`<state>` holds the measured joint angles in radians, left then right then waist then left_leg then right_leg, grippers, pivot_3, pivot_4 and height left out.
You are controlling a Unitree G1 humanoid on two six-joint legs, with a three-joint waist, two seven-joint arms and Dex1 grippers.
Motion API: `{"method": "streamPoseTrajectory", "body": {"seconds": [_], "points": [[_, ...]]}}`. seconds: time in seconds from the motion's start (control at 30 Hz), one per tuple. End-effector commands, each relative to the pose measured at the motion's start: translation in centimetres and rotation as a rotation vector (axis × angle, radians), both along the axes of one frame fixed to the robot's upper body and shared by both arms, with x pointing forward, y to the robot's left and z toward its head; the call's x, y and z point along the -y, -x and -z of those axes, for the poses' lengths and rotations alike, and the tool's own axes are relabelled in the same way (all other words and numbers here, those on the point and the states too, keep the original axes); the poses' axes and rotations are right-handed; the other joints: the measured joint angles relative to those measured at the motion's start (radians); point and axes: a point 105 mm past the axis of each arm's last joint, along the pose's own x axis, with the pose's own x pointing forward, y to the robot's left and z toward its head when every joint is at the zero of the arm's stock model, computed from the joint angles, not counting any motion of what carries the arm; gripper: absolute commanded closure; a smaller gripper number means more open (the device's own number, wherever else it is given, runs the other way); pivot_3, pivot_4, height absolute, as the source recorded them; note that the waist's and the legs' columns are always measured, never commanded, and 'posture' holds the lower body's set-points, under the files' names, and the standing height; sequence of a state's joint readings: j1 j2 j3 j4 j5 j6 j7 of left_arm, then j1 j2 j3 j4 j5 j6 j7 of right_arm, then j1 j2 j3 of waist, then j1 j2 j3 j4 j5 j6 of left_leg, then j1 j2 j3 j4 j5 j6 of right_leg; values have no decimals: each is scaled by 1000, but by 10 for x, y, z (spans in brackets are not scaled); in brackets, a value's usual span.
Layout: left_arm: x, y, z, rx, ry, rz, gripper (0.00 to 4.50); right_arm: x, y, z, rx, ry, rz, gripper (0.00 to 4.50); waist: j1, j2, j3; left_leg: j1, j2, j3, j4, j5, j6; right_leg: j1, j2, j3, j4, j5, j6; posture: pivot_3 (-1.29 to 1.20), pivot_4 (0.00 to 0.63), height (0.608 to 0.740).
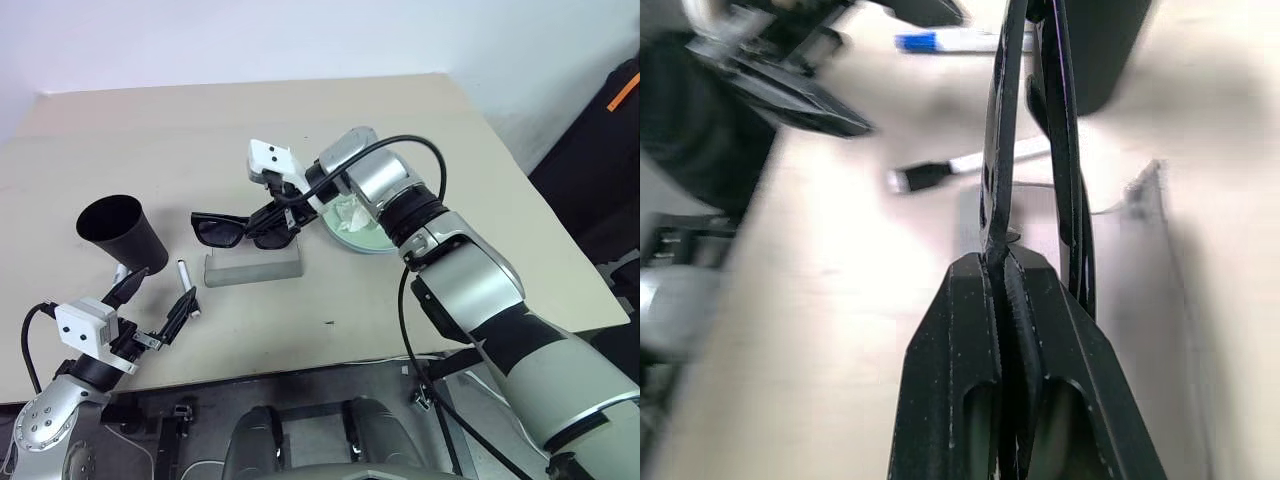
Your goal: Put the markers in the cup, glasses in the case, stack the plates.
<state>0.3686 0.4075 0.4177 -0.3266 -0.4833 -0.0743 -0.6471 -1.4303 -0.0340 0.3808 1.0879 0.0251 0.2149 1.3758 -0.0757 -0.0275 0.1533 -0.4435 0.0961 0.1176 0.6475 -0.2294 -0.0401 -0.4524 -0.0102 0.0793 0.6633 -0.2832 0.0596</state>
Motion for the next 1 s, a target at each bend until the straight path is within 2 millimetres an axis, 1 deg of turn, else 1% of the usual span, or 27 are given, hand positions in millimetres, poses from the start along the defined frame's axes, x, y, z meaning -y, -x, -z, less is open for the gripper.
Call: {"method": "streamPoseTrajectory", "body": {"seconds": [0.03, 0.2, 0.3, 0.4, 0.63, 0.83, 1.0], "points": [[1, 6, -12, 53, -17, -9, 0, -10, -5, -4, 100, -17, 6, 4480, 0, 0, 0, 0, 0, 0, 0, 0, 0, 0, 0, 0, 0, 0, 0, 0, 150, 726], [1, 11, -10, 45, -21, -17, 0, -11, -9, 25, 126, 52, 54, 4480, 0, 0, 0, 0, 0, 0, 0, 0, 0, -1, 0, 0, 1, 0, 0, 0, 150, 726], [0, 13, -8, 37, -20, -23, 0, -9, -7, 40, 123, 105, 39, 4480, 0, 0, 0, 0, 0, 0, 0, 0, 0, -1, 0, 0, 1, 0, 0, 0, 150, 726], [-1, 15, -6, 33, -18, -27, 0, -5, -2, 51, 88, 157, 4, 4480, 0, 0, 0, 0, 0, 0, 0, 0, 0, -1, 0, 0, 1, 0, 0, 0, 150, 726], [-1, 15, -3, 31, -16, -24, 0, -4, 4, 49, 39, 165, -29, 4480, 0, 0, 0, 0, 1, 0, 0, 0, 0, 0, 0, 0, 2, 0, 0, 0, 150, 726], [3, 9, -8, 42, -16, -17, 0, -5, 4, 46, 22, 162, -22, 4480, 1, 0, 0, 0, 1, 0, 0, 0, 0, 0, 0, 0, 2, 0, 0, 0, 150, 726], [5, 7, -11, 52, -16, -16, 0, -5, 4, 47, 27, 169, -23, 3044, 1, 0, 0, 0, 0, 0, 1, 0, 0, 0, 0, 0, 2, 0, 0, 0, 150, 726]]}}
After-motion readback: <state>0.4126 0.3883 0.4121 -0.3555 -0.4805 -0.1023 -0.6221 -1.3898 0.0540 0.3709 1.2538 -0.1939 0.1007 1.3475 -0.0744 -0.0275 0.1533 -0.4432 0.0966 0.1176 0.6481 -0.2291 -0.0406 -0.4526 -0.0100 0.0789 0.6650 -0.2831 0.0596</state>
